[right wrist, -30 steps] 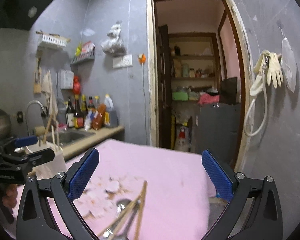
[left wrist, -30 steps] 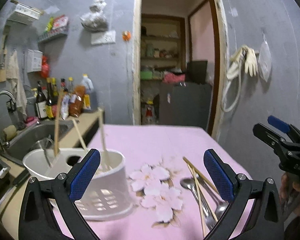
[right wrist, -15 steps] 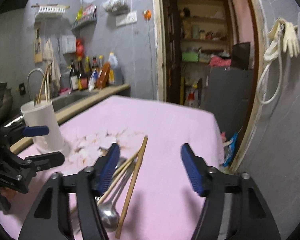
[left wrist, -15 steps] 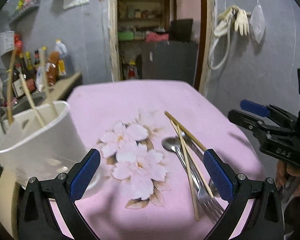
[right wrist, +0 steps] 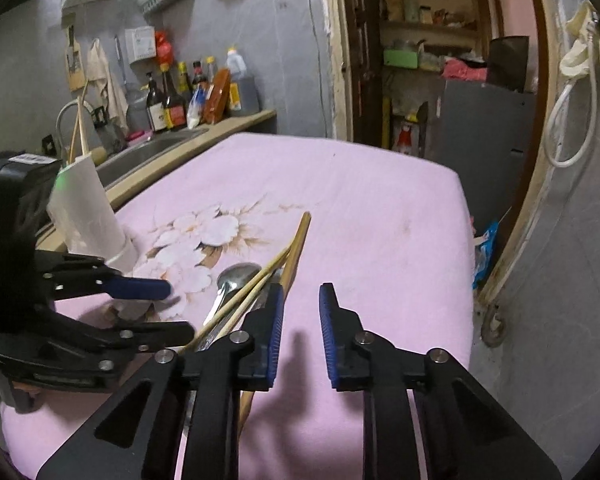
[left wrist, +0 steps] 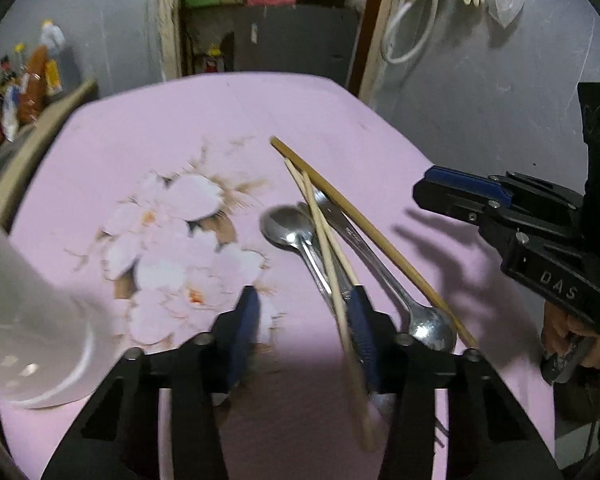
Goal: Organize utensils
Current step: 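Move both tools back over the pile and close the left tool on a chopstick, then close the right tool on a wooden chopstick while the left tool holds its chopstick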
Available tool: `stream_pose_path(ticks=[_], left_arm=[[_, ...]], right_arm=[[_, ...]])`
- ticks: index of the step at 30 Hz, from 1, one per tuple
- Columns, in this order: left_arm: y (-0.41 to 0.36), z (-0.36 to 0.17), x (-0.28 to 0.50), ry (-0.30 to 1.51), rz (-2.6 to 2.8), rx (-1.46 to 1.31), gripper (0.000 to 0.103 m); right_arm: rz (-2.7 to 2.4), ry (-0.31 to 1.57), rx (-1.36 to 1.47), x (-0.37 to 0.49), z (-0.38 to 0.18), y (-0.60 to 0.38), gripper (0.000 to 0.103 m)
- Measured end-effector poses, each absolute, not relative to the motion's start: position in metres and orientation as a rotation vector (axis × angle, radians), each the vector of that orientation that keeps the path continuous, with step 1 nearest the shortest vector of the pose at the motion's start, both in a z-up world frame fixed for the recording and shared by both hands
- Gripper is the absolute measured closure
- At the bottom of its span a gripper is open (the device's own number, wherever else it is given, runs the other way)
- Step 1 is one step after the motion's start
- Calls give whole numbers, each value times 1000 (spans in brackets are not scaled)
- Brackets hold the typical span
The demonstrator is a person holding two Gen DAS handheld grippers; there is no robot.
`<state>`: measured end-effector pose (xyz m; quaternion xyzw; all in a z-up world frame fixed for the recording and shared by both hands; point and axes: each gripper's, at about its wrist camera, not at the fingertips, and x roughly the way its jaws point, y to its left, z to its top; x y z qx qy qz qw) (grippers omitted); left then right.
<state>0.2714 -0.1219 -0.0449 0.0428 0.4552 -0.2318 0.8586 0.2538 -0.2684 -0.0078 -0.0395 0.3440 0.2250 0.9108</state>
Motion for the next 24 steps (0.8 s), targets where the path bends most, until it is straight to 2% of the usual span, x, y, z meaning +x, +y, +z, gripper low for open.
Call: stream_pose_path(ticks=[3,8,10,15,24], left_arm=[[-125,-49,277,980,-511,80,75],[-124,-48,285,1011,-519,52,79],[-121,-46,288,1027,-533,24,89],[-111,-42,293,1050,-536,-14,99],[-87,-37,289,1046,-504,-81,100]], right_arm=[[473,731,-103,256,-10,-263,89],[481,756,-131,259,-14,-257,90],[484,770,-143,260,-16,-255,90],[491,807,-162,265,-21,-251,90],[506,868,-178,272,-29,-244,90]])
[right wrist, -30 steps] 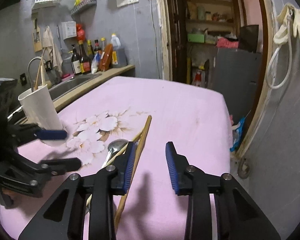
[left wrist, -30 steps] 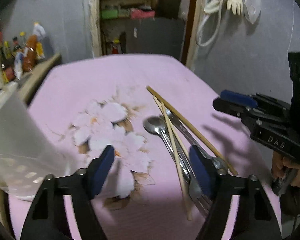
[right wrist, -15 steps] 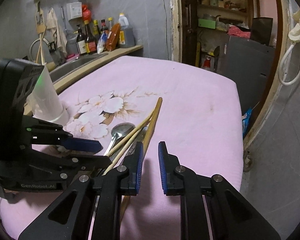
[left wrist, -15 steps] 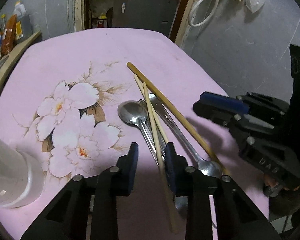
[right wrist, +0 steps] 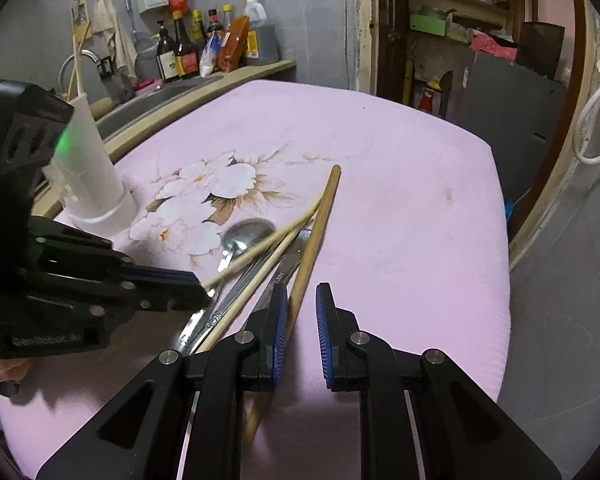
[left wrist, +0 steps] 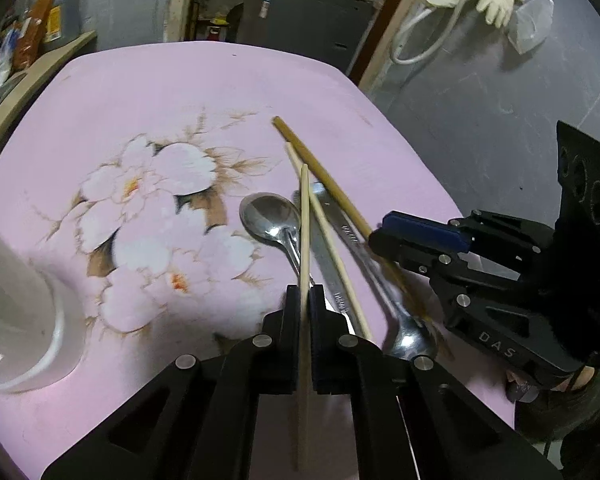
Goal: Organize utensils
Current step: 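Close the right tool on a wooden chopstick while the left tool holds its chopstick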
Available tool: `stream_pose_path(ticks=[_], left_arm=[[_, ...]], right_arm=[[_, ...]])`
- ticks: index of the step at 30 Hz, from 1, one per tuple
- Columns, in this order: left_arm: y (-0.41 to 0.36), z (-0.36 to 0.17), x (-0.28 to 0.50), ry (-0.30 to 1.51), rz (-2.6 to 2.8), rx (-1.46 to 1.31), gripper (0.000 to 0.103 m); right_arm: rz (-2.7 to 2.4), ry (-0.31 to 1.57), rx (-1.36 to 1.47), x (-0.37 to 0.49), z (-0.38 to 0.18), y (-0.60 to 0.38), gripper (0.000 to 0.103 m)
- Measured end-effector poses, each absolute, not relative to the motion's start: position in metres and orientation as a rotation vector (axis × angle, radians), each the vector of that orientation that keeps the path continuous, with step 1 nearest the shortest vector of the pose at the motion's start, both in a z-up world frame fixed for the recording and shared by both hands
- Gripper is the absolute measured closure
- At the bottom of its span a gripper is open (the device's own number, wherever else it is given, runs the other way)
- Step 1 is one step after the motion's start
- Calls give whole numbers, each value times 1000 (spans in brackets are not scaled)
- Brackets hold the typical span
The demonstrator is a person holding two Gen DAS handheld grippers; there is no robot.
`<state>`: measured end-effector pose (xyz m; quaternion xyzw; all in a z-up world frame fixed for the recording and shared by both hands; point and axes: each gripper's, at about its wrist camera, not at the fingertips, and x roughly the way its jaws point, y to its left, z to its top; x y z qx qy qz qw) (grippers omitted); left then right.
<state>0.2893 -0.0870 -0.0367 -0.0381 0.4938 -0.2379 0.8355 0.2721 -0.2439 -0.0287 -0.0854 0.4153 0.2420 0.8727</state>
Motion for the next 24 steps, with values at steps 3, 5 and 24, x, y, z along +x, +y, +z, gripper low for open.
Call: stream_pose_path(ticks=[3,5,24], left_arm=[[-82,-35,284,1033,-475,-90,100],[-75,-33,282,1027,-459,-97,100],[-79,-32,269,1044,-418,-35,100]], right_arm=[[497,881,-194,275,-30,-239,90],[484,885,-206,278,-31,-237,90],[434,958,-204,295,-33,-229,90]])
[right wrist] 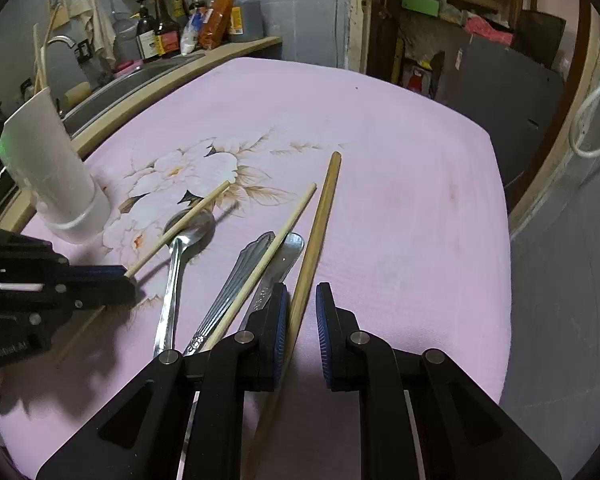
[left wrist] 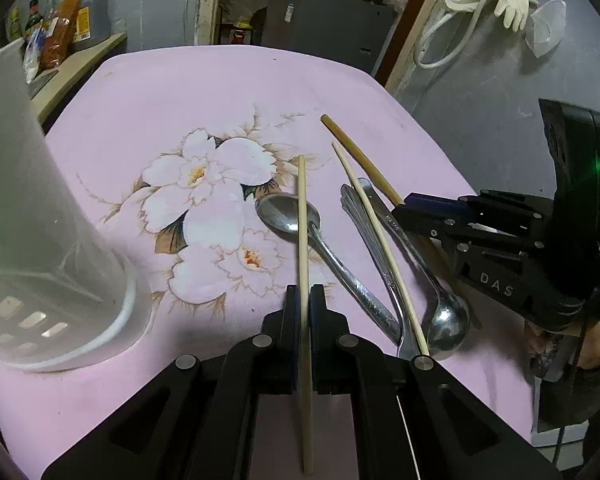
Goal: Organize utensils
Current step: 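Close the right tool on a wooden chopstick while the left tool holds its chopstick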
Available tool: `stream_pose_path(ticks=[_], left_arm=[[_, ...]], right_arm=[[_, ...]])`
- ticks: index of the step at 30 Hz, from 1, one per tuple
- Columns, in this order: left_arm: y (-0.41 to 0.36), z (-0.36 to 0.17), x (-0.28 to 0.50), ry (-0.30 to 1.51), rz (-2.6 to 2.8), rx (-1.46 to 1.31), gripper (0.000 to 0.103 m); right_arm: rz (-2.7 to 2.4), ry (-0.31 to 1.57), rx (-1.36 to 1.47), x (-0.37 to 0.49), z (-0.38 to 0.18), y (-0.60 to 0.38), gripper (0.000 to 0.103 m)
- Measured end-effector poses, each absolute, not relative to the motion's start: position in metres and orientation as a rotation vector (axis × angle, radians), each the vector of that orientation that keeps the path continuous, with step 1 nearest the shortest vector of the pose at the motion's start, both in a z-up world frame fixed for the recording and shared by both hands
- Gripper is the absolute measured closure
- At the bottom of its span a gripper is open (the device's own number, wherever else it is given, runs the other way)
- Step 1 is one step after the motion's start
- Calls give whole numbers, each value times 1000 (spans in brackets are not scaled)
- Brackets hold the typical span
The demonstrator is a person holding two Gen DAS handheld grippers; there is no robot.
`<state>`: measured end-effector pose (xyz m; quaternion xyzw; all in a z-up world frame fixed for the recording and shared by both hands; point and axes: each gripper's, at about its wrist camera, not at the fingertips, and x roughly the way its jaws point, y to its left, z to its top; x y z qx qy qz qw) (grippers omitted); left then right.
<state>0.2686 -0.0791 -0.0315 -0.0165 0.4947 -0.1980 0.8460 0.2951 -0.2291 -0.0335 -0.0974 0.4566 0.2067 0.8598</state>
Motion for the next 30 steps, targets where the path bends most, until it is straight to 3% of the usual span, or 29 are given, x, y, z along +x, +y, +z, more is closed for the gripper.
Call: stream_pose_path(ticks=[25,30], left_arm=[[-65,-36,273,1065,-474,-177,100],[-63,-24,262,1003,-471,-156,100]], right_arm=[[384,1051,-113,324,-36,-225,88],[406,1054,8,328,-33,-233,98]])
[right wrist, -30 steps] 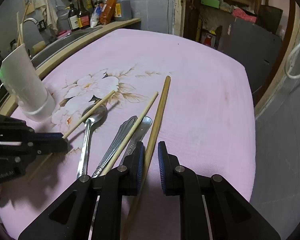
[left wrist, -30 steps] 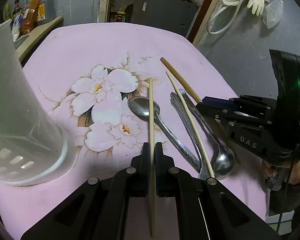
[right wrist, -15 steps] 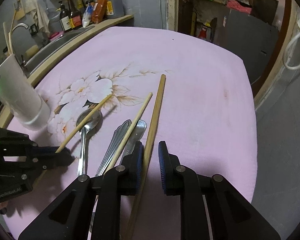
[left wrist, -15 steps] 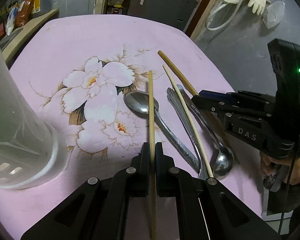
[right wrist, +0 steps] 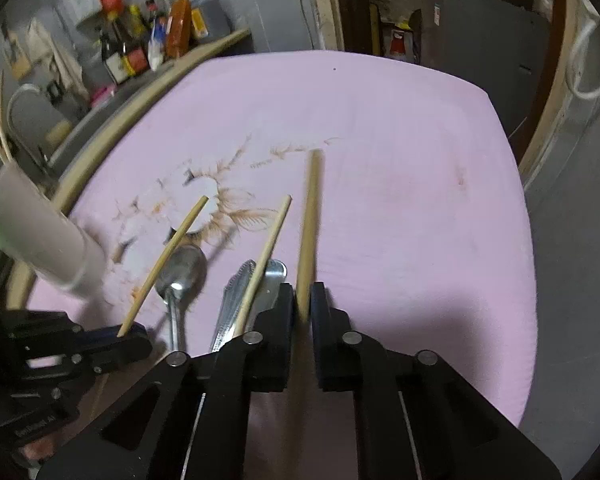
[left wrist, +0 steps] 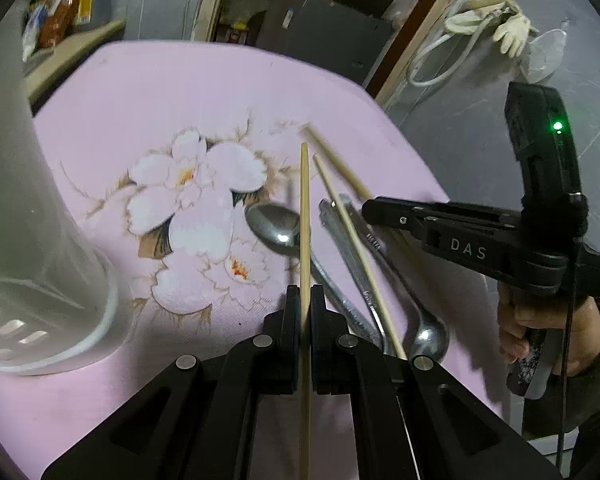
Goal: Organize utensils
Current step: 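Close the right tool on a wooden chopstick while the left tool holds its chopstick, then lift both chopsticks and carry them over the white holder with both tools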
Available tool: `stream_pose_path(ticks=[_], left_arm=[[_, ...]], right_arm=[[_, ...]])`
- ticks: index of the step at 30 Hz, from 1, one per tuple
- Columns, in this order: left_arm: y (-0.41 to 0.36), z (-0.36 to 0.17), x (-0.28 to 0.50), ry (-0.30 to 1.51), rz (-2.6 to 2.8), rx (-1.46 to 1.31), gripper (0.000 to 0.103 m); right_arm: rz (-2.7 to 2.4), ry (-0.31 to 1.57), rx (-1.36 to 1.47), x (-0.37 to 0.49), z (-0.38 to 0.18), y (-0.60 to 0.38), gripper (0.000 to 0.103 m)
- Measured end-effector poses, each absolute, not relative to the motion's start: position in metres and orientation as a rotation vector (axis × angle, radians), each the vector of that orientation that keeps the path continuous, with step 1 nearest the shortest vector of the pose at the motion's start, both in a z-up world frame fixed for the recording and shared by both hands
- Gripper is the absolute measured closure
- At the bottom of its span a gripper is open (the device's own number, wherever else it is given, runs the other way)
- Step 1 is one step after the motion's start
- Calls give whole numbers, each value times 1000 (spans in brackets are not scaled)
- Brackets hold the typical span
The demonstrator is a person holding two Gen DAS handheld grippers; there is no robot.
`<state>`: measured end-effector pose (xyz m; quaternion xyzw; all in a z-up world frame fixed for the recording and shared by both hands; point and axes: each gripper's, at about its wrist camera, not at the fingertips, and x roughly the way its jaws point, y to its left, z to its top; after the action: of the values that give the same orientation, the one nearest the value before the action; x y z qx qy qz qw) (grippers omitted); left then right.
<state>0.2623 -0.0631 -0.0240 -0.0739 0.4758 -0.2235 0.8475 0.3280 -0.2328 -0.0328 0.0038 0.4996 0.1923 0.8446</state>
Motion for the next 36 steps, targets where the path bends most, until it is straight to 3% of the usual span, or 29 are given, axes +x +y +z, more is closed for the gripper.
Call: stream_pose_path(ticks=[5,22,30,36], left_arm=[[-62,-3,246,878,-475,-137,100],[-9,95,206,437,-358,-251,100],[49,136,199,276,-217,-250,100],[114,138,207,184,-90,-293,100]], right_arm=[[441,956,115,307,-24,-248,98],[565,184,182,214,72,-211,98],[631,-12,185,206,107,-143,98],[662,-71,245,219,117,-100,98]])
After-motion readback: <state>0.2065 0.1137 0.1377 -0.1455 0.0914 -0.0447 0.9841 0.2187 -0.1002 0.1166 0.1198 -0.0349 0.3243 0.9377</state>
